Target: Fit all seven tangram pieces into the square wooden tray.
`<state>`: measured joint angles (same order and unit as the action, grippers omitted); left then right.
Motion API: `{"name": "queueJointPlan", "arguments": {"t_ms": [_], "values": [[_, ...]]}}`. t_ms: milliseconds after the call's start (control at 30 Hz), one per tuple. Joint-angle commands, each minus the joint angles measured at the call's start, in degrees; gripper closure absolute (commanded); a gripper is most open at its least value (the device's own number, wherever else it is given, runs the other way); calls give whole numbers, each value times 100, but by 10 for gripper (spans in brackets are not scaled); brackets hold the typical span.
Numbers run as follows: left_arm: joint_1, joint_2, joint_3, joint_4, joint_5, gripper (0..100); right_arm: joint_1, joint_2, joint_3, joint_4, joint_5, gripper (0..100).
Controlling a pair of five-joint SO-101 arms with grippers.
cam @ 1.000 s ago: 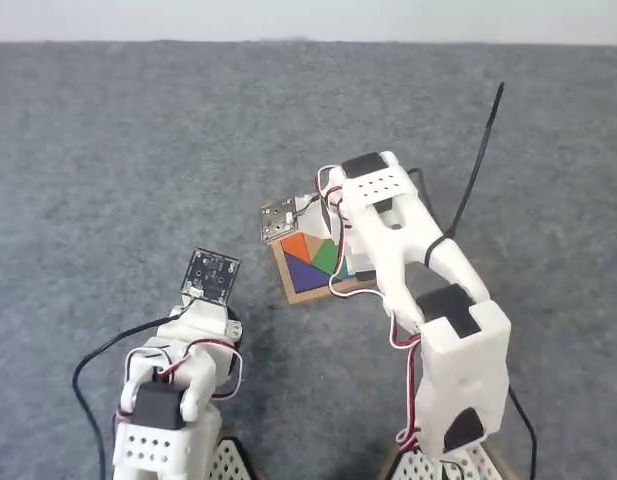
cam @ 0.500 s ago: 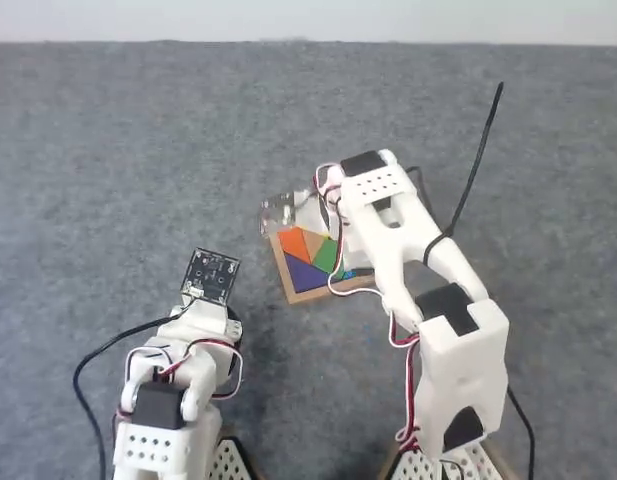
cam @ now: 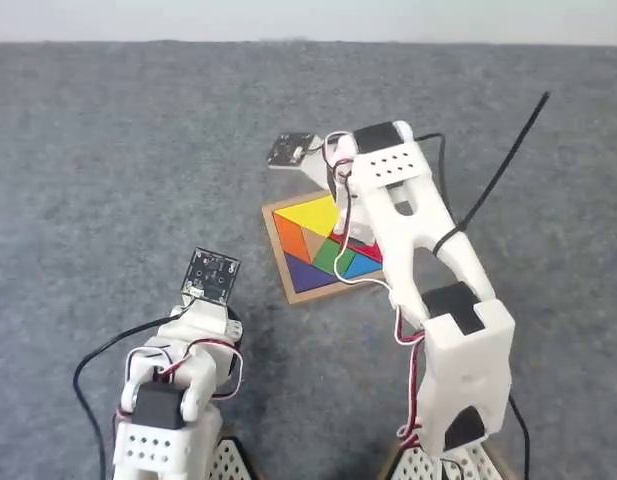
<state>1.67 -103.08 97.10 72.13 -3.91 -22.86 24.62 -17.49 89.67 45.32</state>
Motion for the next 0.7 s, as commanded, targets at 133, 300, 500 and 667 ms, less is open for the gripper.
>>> {"name": "queueJointPlan", "arguments": {"t_ms": [133, 300, 500, 667], "values": [[-35, -105, -57, 18, -18, 981, 505, -1692, -97, 92, -1125, 887], [-35, -105, -57, 18, -18, 981, 637, -3020, 1600, -549, -1345, 887], [-35, -105, -57, 18, -18, 981, 655, -4936, 4501, -1745, -1679, 882], [-35, -105, -57, 18, -18, 981, 664, -6123, 6215, -2088, -1820, 886]]}}
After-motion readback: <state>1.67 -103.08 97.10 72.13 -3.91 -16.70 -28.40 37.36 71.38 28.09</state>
